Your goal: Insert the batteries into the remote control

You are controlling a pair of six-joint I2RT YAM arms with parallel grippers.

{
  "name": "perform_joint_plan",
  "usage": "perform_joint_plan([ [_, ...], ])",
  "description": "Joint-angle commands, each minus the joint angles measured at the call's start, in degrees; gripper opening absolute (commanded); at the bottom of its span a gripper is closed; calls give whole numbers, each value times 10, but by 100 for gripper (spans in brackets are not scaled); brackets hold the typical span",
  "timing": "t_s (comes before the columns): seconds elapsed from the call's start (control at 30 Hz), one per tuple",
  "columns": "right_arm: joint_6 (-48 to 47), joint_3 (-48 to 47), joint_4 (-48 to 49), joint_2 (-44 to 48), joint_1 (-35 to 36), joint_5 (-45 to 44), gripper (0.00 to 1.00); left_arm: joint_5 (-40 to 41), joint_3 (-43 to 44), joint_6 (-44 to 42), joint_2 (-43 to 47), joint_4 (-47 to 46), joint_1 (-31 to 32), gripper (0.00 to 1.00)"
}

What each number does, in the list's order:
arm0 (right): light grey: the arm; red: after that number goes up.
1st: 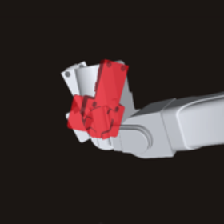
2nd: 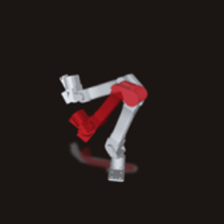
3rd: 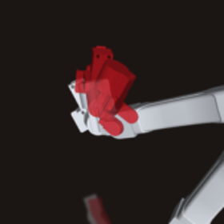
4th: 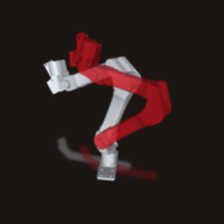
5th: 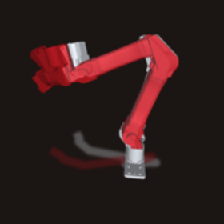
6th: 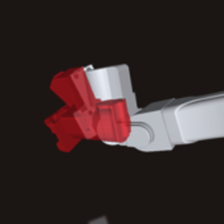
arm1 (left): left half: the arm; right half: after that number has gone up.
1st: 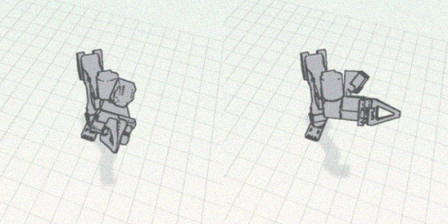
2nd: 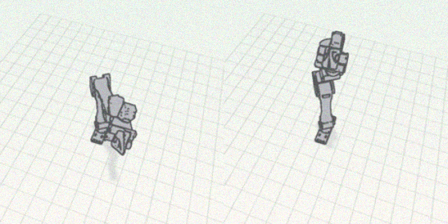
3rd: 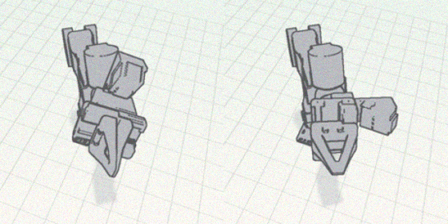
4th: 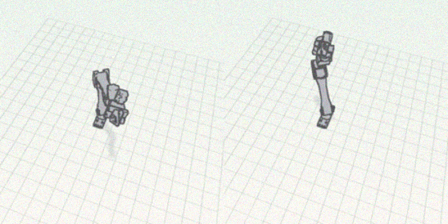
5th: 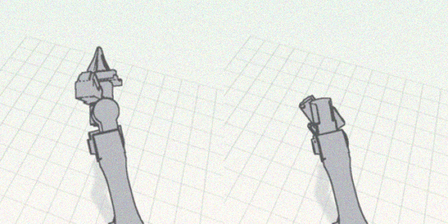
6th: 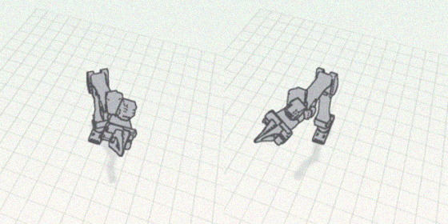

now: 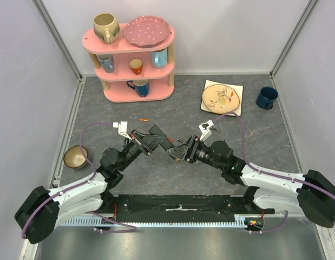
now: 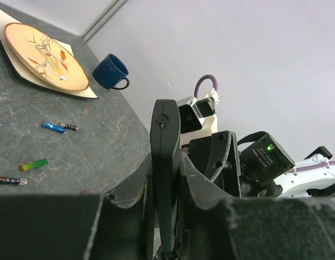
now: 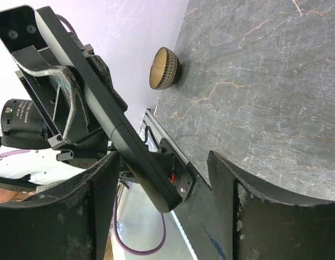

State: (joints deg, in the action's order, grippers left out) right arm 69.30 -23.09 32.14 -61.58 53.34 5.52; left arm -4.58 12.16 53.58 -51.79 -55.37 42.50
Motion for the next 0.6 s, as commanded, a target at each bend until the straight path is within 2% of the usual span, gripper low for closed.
perform_joint_plan([
  [0.0, 10, -33, 28, -10, -3, -11, 71, 13, 17, -29, 12, -16, 3, 2],
  [0.27, 11, -25, 29, -7, -3, -17, 56, 12, 18, -30, 13, -18, 3, 2],
  [0.57, 6, -19, 28, -9, -3, -12, 47, 14, 22, -29, 17, -25, 3, 2],
])
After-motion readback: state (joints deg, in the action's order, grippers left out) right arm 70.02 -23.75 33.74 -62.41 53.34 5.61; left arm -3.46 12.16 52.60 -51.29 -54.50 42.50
